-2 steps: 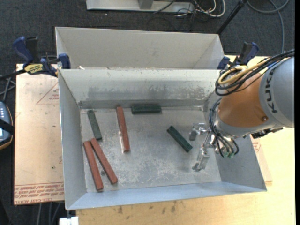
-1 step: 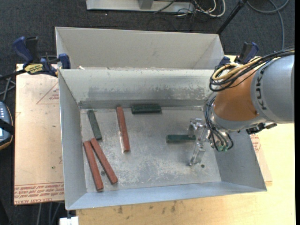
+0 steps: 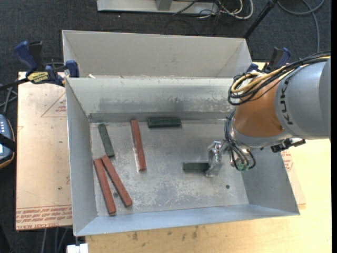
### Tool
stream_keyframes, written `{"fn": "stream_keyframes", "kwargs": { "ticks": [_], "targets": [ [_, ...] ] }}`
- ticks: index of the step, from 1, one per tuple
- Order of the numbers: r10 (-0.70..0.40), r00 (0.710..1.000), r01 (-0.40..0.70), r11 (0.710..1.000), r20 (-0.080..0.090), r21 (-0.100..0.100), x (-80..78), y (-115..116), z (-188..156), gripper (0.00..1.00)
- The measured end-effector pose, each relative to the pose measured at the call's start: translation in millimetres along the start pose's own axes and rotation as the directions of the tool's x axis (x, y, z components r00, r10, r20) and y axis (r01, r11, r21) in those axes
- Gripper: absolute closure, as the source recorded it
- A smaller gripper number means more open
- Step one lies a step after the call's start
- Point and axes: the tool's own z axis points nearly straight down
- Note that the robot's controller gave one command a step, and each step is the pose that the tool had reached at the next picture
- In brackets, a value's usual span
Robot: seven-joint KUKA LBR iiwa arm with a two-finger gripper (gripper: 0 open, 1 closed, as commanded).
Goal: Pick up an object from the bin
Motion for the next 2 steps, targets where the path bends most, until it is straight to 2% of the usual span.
{"fn": "stream_keyframes", "kwargs": {
  "ticks": [1, 2],
  "targets": [
    [0.000, 1.000, 0.000, 1.000, 0.000, 0.000, 0.0, 0.0, 0.0, 1.00],
    [-0.073, 0.997, 0.073, 0.997, -0.001, 0.000, -33.0, 3.8, -142.7, 1.00]
  ]
}}
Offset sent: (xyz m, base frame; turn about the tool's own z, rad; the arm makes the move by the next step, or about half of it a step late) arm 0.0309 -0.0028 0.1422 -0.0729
